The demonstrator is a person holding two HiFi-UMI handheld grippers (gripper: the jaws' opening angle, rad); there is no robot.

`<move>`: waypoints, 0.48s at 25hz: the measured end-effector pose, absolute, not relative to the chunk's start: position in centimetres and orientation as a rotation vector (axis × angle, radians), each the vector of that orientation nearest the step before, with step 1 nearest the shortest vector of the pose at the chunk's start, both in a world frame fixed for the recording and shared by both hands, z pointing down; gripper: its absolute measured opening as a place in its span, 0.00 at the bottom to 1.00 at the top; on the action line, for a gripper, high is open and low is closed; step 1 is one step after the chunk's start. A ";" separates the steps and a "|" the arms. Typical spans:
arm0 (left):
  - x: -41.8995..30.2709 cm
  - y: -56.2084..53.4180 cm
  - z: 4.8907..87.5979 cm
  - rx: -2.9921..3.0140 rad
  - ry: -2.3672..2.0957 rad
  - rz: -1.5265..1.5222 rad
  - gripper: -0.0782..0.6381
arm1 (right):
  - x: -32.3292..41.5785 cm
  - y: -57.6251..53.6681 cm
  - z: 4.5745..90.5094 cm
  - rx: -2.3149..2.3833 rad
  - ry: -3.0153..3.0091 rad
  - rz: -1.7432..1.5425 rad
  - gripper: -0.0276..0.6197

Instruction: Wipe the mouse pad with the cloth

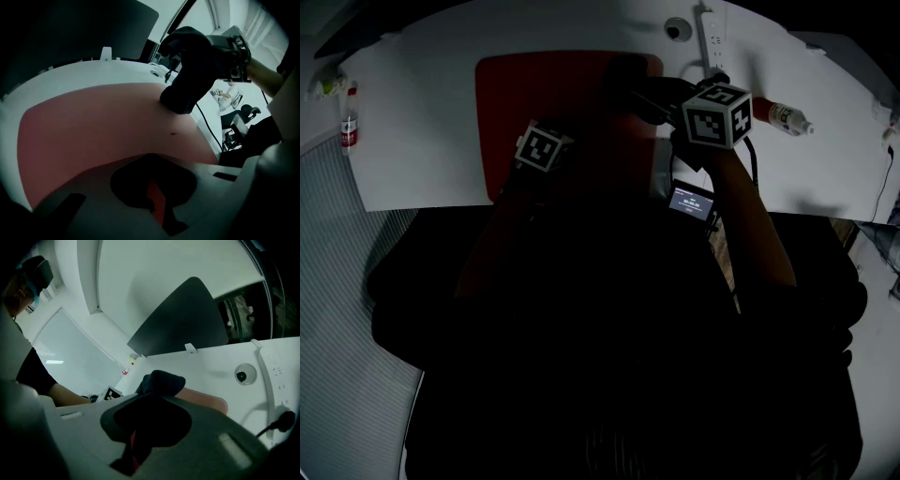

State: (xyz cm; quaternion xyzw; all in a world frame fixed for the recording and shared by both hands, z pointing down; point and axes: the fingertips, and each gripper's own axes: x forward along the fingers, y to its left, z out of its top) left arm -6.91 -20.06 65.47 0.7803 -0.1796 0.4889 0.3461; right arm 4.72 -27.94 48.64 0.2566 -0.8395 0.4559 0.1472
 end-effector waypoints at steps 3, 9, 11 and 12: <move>-6.6 -19.9 65.4 2.044 -0.471 1.292 0.12 | 4.7 -27.8 49.7 0.741 -2.383 1.245 0.10; -6.3 -20.2 65.4 2.077 -0.498 1.352 0.12 | 6.2 -27.9 55.2 0.762 -2.244 0.937 0.10; -6.5 -20.1 65.6 2.055 -0.495 1.336 0.12 | 6.0 -28.0 57.3 0.713 -2.155 0.729 0.10; -6.5 -20.3 65.6 2.053 -0.494 1.331 0.12 | 6.1 -28.0 58.8 0.674 -2.088 0.589 0.10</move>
